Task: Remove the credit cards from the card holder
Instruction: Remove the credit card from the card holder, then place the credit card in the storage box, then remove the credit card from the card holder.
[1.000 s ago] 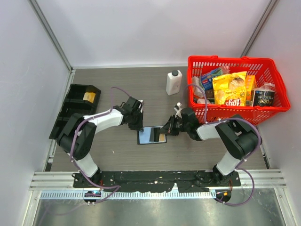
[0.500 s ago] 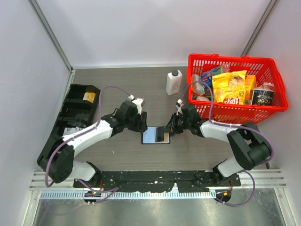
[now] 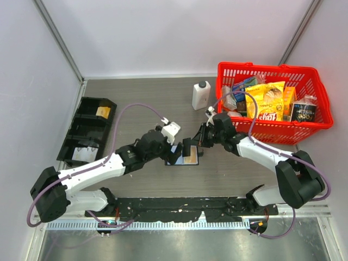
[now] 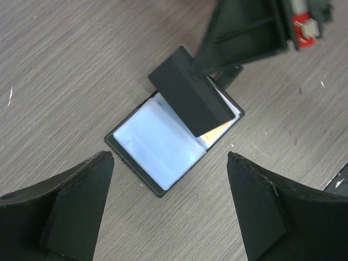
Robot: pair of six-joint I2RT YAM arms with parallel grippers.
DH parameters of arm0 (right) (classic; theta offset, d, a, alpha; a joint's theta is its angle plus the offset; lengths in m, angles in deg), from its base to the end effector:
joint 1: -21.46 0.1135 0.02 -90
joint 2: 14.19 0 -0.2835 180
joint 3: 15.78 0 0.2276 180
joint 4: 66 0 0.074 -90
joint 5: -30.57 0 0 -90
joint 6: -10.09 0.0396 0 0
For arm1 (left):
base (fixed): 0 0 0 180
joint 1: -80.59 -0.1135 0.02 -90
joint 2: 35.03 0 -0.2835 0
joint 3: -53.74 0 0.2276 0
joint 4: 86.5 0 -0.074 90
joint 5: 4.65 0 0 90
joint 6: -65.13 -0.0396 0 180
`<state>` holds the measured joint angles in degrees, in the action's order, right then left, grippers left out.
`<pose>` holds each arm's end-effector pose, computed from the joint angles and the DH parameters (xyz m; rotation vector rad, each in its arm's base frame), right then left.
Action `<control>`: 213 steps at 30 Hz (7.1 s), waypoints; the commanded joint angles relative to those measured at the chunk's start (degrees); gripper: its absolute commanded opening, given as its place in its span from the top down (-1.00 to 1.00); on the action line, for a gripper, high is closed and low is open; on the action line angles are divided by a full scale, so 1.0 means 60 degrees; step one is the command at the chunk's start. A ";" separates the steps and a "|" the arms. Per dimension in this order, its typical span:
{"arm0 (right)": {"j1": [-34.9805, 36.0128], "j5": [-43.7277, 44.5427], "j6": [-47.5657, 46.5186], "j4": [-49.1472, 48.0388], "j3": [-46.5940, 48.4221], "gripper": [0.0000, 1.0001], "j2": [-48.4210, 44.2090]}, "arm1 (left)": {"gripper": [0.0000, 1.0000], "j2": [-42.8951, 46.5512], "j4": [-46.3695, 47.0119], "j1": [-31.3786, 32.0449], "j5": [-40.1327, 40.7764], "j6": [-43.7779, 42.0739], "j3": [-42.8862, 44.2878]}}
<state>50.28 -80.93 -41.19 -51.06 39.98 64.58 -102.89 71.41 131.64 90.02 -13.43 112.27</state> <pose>0.2223 0.1389 0.2344 -0.0145 2.3952 1.0237 0.1500 -0.1804 0.2800 0.6879 2.0566 -0.5552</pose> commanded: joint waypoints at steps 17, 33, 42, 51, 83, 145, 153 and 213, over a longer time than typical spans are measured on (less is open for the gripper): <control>-0.0086 0.0536 0.2730 0.0644 0.0550 0.98 -0.2829 | -0.77 -0.1127 0.5015 0.4455 0.6545 -0.4703 -0.0732; 0.0148 -0.0856 0.3200 -0.0573 -0.0284 0.98 -0.1657 | -0.71 0.0439 0.3041 0.4646 0.6093 -0.2288 -0.1509; 0.0572 -0.0666 0.3507 -0.0677 -0.0329 0.98 -0.2286 | -0.65 0.1231 0.2687 0.4661 0.5609 -0.2287 -0.1933; 0.0953 -0.0270 0.3756 -0.0500 -0.0285 0.98 -0.2682 | -0.42 0.0866 0.3712 0.4676 0.5507 -0.3956 -0.1890; 0.1144 0.0624 0.2777 -0.0456 0.0916 0.13 -0.2888 | 1.00 0.0966 0.2968 0.4354 0.5990 -0.2363 -0.1568; 0.1496 0.1664 -0.4476 0.3089 0.2088 -0.56 -0.5642 | 0.49 -0.2402 -0.2775 -1.1247 0.0261 0.5565 0.2123; 0.1496 0.1708 -0.4359 0.3308 0.2395 -0.56 -0.5261 | -0.20 -0.1524 -0.3757 -1.1247 0.0834 0.4554 0.2504; 0.3575 0.4432 -0.0990 0.2898 0.1268 0.09 -0.2112 | -0.27 -0.3781 -0.4813 -0.0509 0.1757 0.3688 0.2330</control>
<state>70.78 -55.05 -49.47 -30.34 46.18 49.43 -131.26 42.60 129.67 100.34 6.99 127.83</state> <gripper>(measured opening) 0.484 0.586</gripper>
